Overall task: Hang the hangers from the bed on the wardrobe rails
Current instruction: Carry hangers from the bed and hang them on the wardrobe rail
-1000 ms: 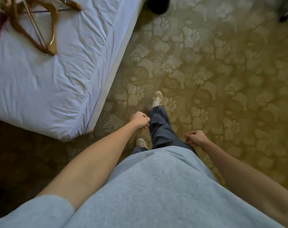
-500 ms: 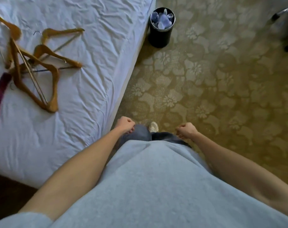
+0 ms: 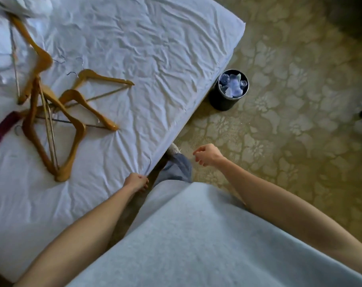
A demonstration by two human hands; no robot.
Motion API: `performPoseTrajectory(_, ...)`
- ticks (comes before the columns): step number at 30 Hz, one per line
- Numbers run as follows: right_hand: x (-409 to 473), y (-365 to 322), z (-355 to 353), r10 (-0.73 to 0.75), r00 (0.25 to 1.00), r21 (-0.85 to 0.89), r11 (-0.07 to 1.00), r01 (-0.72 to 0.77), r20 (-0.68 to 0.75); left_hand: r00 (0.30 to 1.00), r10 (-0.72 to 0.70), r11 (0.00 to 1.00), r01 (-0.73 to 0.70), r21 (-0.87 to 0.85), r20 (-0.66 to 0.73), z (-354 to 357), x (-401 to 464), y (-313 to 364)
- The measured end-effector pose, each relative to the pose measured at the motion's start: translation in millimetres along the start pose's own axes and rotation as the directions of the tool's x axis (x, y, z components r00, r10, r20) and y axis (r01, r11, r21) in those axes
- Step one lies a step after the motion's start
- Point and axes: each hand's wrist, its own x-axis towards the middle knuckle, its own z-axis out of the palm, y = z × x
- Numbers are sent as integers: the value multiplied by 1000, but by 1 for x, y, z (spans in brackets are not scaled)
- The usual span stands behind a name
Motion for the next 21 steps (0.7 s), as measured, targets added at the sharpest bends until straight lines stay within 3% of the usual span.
performPoseTrajectory(4, 35, -20, -52, 109, 994, -113, 988, -108, 6, 1000, 10, 1000, -10, -23, 17, -27, 21, 81)
performPoseTrajectory(12, 110, -58, -151, 199, 980, -253, 947, -199, -28, 993, 114, 965, -118, -233, -30, -81, 51, 221)
performPoseTrajectory(17, 159, -115, -177, 132, 990, -380, 919, -103, 50, 998, 26, 932, -45, -359, -56, -100, 68, 249)
performPoseTrajectory(21, 200, -174, -185, 32, 985, -509, 859, 61, 172, 990, -115, 854, 54, -517, -87, -105, 73, 258)
